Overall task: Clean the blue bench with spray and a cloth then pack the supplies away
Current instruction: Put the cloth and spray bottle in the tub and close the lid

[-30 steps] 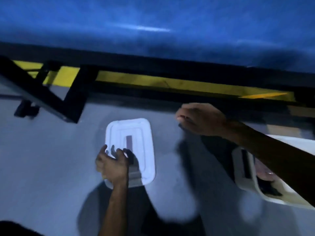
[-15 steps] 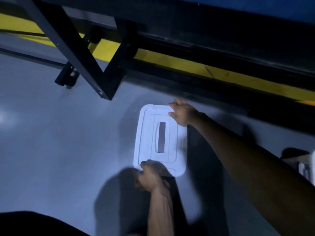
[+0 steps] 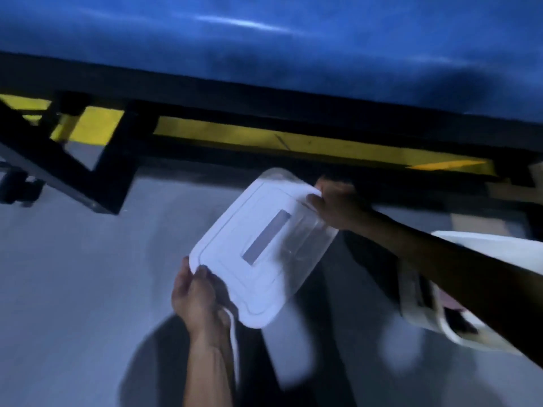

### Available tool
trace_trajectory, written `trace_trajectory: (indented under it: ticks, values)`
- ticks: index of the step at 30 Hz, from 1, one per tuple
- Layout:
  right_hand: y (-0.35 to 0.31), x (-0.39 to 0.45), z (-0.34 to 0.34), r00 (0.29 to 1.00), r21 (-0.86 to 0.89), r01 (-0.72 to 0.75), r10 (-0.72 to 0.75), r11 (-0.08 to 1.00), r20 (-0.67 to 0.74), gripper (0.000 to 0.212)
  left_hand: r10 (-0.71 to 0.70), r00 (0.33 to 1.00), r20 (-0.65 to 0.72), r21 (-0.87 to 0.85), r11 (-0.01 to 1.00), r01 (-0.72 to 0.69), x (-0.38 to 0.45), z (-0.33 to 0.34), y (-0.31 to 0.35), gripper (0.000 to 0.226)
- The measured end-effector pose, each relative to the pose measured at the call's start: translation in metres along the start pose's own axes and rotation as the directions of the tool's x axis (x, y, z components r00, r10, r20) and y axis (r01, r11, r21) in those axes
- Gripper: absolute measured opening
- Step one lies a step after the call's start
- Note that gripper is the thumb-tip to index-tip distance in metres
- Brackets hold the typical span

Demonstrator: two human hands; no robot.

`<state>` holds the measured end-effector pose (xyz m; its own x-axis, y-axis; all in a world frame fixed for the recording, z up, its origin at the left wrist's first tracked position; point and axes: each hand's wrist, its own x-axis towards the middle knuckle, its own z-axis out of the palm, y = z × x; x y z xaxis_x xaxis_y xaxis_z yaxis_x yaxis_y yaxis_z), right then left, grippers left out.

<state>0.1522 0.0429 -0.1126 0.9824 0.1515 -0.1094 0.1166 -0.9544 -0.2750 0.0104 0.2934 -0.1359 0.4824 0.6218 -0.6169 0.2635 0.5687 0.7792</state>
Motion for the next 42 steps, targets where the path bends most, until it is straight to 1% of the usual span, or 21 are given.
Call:
trace_trajectory:
  ticks: [2,3,4,5,7,9,12,14,15,17,18,20,22,24,25,27,29,32,35,38,42]
  values:
    - [0.043,-0.036,-0.043,0.994,-0.009,-0.010,0.009,1.000,-0.113,0.052,0.026,0.988,0.150,0.078,0.996,-0.038,-0.022,0.021,-0.002,0.034]
    - [0.069,-0.056,-0.062,0.984,-0.019,-0.011,0.008,1.000,-0.176,0.048,0.005,0.973,0.233,0.115,0.993,-0.033,-0.034,0.031,-0.008,0.034]
    - [0.092,-0.078,-0.082,0.976,-0.019,-0.046,0.041,0.999,-0.214,0.047,-0.021,0.953,0.301,0.152,0.988,-0.026,-0.049,0.042,-0.013,0.033]
    - [0.118,-0.101,-0.095,0.968,-0.011,-0.102,0.097,0.995,-0.230,0.046,-0.041,0.934,0.355,0.177,0.984,-0.025,-0.068,0.055,-0.017,0.030]
    - [0.163,-0.150,-0.119,0.931,0.023,-0.273,0.270,0.962,-0.246,0.046,-0.070,0.889,0.452,0.214,0.976,-0.032,-0.111,0.083,-0.028,0.029]
    - [0.203,-0.197,-0.134,0.874,0.067,-0.387,0.389,0.920,-0.290,0.039,-0.085,0.824,0.561,0.258,0.963,-0.077,-0.149,0.110,-0.044,0.035]
    - [0.244,-0.254,-0.151,0.760,0.112,-0.574,0.578,0.811,-0.297,0.024,-0.113,0.687,0.718,0.326,0.926,-0.188,-0.192,0.150,-0.073,0.041]
    - [0.268,-0.278,-0.145,0.663,0.129,-0.695,0.701,0.707,-0.263,0.029,-0.123,0.605,0.787,0.340,0.904,-0.258,-0.213,0.174,-0.093,0.045]
    - [0.282,-0.288,-0.137,0.629,0.151,-0.728,0.739,0.669,-0.241,0.033,-0.126,0.576,0.807,0.351,0.887,-0.298,-0.222,0.184,-0.103,0.046]
    - [0.297,-0.302,-0.124,0.577,0.202,-0.773,0.799,0.601,-0.170,0.040,-0.108,0.542,0.833,0.376,0.830,-0.412,-0.232,0.195,-0.120,0.043]
    - [0.303,-0.307,-0.115,0.565,0.207,-0.788,0.814,0.580,-0.134,0.045,-0.081,0.529,0.845,0.387,0.775,-0.499,-0.232,0.198,-0.130,0.041]
    - [0.310,-0.315,-0.093,0.552,0.209,-0.804,0.829,0.557,-0.088,0.046,-0.022,0.495,0.868,0.402,0.616,-0.678,-0.229,0.197,-0.145,0.041]
    - [0.307,-0.318,-0.079,0.533,0.230,-0.810,0.841,0.539,-0.094,0.037,0.001,0.459,0.889,0.401,0.482,-0.778,-0.227,0.192,-0.154,0.042]
    - [0.304,-0.319,-0.070,0.535,0.243,-0.800,0.836,0.549,-0.125,0.033,0.007,0.448,0.894,0.401,0.434,-0.806,-0.224,0.186,-0.160,0.044]
    - [0.304,-0.320,-0.067,0.553,0.223,-0.789,0.819,0.573,-0.152,0.032,0.011,0.445,0.895,0.398,0.428,-0.811,-0.223,0.183,-0.161,0.046]
    - [0.302,-0.320,-0.067,0.589,0.183,-0.764,0.784,0.619,-0.194,0.030,0.021,0.448,0.894,0.395,0.436,-0.809,-0.223,0.179,-0.164,0.048]
    - [0.299,-0.318,-0.070,0.587,0.210,-0.753,0.781,0.624,-0.213,0.029,0.032,0.459,0.888,0.397,0.452,-0.799,-0.223,0.175,-0.167,0.048]
    - [0.296,-0.318,-0.074,0.597,0.210,-0.743,0.771,0.636,-0.222,0.031,0.056,0.447,0.893,0.357,0.518,-0.777,-0.225,0.168,-0.172,0.049]
    - [0.299,-0.322,-0.073,0.632,0.178,-0.719,0.739,0.671,-0.233,0.031,0.014,0.480,0.877,0.368,0.621,-0.692,-0.229,0.164,-0.175,0.041]
    - [0.302,-0.320,-0.072,0.622,0.210,-0.727,0.756,0.654,-0.201,0.031,0.006,0.498,0.867,0.378,0.645,-0.664,-0.228,0.167,-0.176,0.042]
    - [0.310,-0.319,-0.074,0.644,0.199,-0.725,0.751,0.660,-0.147,0.035,-0.056,0.537,0.842,0.411,0.710,-0.571,-0.224,0.170,-0.174,0.040]
